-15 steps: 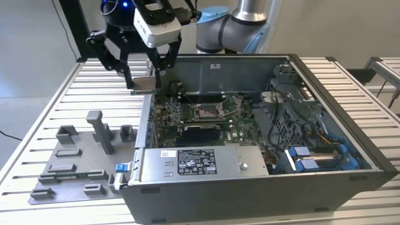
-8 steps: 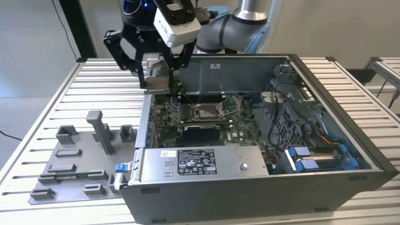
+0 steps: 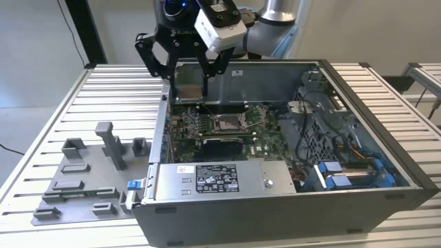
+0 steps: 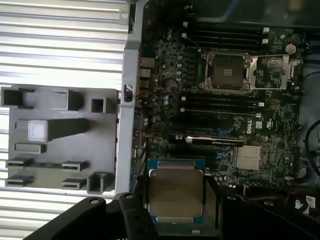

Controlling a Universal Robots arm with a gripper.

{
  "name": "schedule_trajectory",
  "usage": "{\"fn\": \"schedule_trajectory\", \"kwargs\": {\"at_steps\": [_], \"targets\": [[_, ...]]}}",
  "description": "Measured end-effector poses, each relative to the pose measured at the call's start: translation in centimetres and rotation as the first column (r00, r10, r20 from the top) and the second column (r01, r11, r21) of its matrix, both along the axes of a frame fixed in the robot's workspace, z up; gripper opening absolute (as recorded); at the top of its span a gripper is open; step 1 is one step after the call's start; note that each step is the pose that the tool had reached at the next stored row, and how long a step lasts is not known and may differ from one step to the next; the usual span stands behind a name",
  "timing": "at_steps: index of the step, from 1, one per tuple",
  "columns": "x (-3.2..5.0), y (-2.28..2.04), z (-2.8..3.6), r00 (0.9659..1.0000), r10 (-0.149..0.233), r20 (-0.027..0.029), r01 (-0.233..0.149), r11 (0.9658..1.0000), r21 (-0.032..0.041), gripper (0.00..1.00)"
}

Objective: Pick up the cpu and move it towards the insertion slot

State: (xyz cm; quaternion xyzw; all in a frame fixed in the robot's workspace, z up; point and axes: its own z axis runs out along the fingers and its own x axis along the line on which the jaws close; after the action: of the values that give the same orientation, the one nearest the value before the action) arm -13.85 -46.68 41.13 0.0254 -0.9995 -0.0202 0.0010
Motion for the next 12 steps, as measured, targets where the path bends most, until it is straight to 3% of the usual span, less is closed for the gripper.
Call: {"fn": "schedule_trajectory", "kwargs": {"at_steps": [12], "targets": [[3.87,0.00,0.00,1.0000,0.000,0.0000,0.000,1.0000,0.0000,0.00]]}}
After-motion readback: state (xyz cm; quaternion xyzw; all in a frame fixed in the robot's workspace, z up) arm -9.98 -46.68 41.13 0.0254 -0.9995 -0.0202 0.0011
